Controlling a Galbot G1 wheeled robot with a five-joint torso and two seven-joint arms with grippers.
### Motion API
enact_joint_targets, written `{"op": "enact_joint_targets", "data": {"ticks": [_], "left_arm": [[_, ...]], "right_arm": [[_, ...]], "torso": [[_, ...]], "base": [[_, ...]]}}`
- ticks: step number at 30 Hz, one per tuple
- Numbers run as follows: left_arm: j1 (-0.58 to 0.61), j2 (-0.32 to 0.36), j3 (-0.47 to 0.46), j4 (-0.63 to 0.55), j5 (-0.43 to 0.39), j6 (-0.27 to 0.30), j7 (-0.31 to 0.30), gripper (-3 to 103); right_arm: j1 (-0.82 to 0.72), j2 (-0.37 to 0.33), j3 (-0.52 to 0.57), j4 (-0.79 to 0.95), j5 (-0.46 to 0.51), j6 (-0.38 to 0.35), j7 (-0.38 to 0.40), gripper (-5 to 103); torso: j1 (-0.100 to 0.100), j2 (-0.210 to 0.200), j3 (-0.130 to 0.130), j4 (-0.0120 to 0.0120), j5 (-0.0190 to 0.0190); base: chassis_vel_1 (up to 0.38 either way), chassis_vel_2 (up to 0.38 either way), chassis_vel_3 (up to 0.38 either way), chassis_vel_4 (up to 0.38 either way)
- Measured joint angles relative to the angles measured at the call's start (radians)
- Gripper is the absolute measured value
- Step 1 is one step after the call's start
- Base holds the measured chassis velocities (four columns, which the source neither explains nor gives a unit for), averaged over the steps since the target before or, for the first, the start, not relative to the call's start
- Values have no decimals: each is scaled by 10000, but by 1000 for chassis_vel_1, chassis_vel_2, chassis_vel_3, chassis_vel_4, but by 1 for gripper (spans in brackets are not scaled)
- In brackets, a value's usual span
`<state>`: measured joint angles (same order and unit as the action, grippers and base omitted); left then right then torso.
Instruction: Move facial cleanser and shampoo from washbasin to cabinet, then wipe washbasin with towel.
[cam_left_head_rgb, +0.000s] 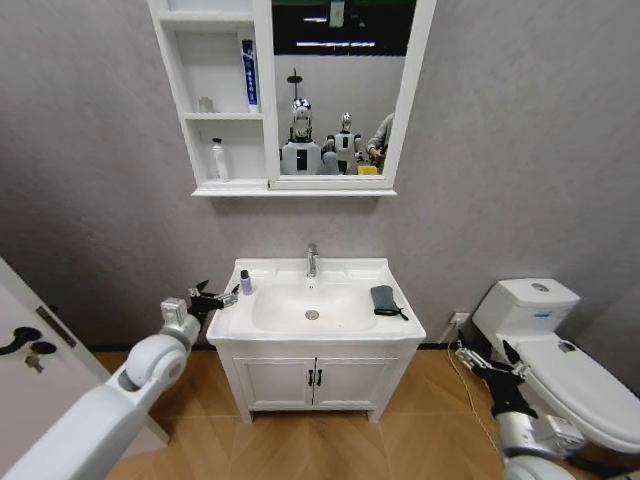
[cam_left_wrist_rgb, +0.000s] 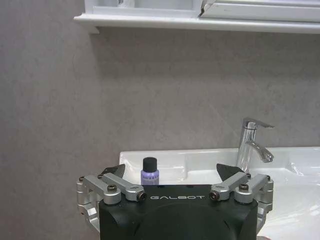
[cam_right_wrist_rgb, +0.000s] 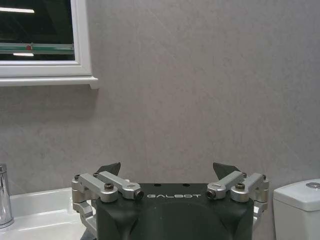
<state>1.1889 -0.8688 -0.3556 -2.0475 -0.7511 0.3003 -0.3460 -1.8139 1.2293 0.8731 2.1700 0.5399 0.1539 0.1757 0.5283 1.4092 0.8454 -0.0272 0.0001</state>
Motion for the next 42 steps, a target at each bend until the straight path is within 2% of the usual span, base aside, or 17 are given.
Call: {"op": "enact_joint_targets", "data": {"ticks": [6,13,16,18,19,22,26,30,34,42], "left_arm": [[172,-403,17,207,366,-111,-38,100],[-280,-770,461,698,610,-113,-100,100],[-481,-1028,667,1195,1044,-194,-46,100],[-687,-1251,816,1934,1688,-397,193,100],[-687,-1251,816,1934,1688,-397,193,100],[-1032,-1529,938,2997,2194,-588,430,100],[-1312,-1670,1083,3447,2321,-637,551,100],[-2021,-2040,1525,4394,2532,-761,703,100],[-2642,-2331,1845,4969,2304,-855,709,100],[-3453,-2674,2111,5855,2369,-964,708,100]], "right_arm": [[-10,-19,-30,44,-123,71,135,100],[30,-2,-177,-1,-346,162,161,100],[61,6,-254,-65,-406,177,114,100],[106,-23,-287,-170,-538,181,107,100],[106,-23,-287,-170,-538,181,107,100],[168,-201,-311,-316,-593,183,112,100],[173,-263,-310,-352,-554,183,112,100],[151,-348,-290,-380,-480,188,108,100],[121,-366,-255,-380,-442,193,105,100],[93,-352,-206,-335,-351,208,106,100]], "torso": [[3,-1,1,-6,2],[22,-9,7,-5,1],[12,-8,4,-9,-2],[0,-3,1,-2,-1],[0,-3,1,-2,-1],[-2,-1,0,0,-2],[-1,-1,0,-3,1],[6,-2,2,-6,0],[6,-3,3,-6,0],[6,-3,3,-3,0]], "base": [[-149,136,141,-144],[-130,125,119,-101],[-13,21,11,-7],[25,-15,-25,18],[51,-30,-50,36],[35,-19,-29,31],[0,0,0,0],[0,0,0,0],[0,0,0,0],[0,0,0,0]]}}
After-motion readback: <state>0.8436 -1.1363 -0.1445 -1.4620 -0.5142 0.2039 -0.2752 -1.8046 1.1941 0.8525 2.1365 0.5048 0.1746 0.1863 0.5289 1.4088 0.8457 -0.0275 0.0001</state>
